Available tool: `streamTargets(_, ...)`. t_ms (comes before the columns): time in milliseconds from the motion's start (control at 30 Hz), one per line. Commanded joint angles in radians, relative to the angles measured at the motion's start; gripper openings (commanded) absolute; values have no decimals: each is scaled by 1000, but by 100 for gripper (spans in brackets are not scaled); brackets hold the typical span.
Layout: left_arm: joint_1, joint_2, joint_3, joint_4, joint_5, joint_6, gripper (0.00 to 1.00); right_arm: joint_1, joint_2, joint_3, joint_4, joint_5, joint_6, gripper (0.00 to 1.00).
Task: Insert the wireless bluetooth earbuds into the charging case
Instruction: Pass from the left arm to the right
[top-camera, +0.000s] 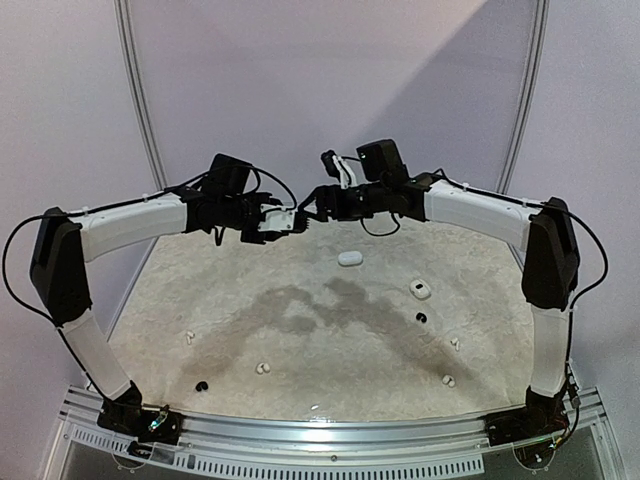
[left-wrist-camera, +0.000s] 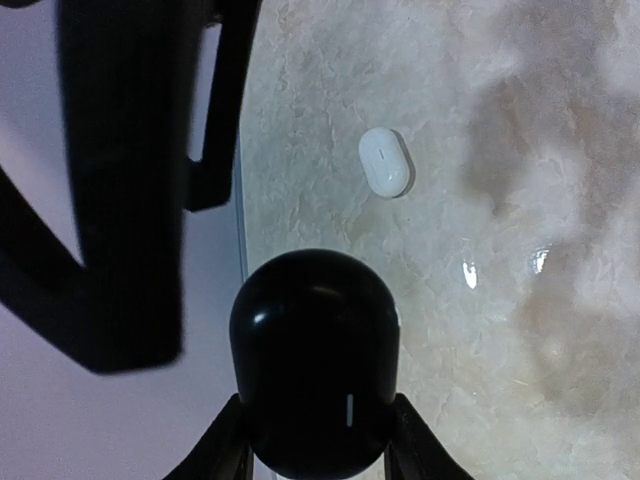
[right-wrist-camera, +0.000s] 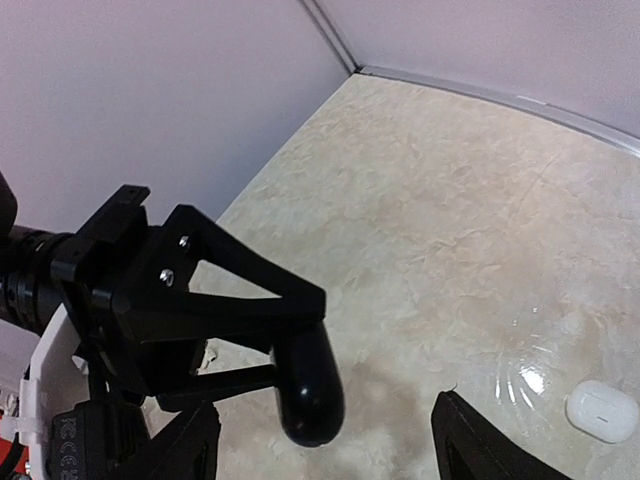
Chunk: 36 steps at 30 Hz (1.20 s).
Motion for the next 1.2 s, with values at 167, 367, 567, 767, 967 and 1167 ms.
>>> streamTargets(167, -55, 2, -1, 81, -47, -6, 9, -5, 41, 13, -53, -180, -42, 57)
streamTargets(367, -58, 12, -4, 106, -40, -18, 9, -5, 68, 29, -52, -232, -26, 33)
streamTargets(567, -60, 8, -13, 117, -37, -21, 9, -5, 64, 30, -49, -239, -28, 4)
streamTargets(767, -46, -33, -21, 71, 20, -123, 97, -7, 33, 10, -12, -236, -50, 0)
streamTargets(967, 96, -121, 84, -226, 370, -458, 99, -20, -60, -40, 37, -268, -225, 0)
streamTargets(1167, 185, -305, -65, -118, 738, -805, 96, -20, -217, -195, 299, -412, -437, 0)
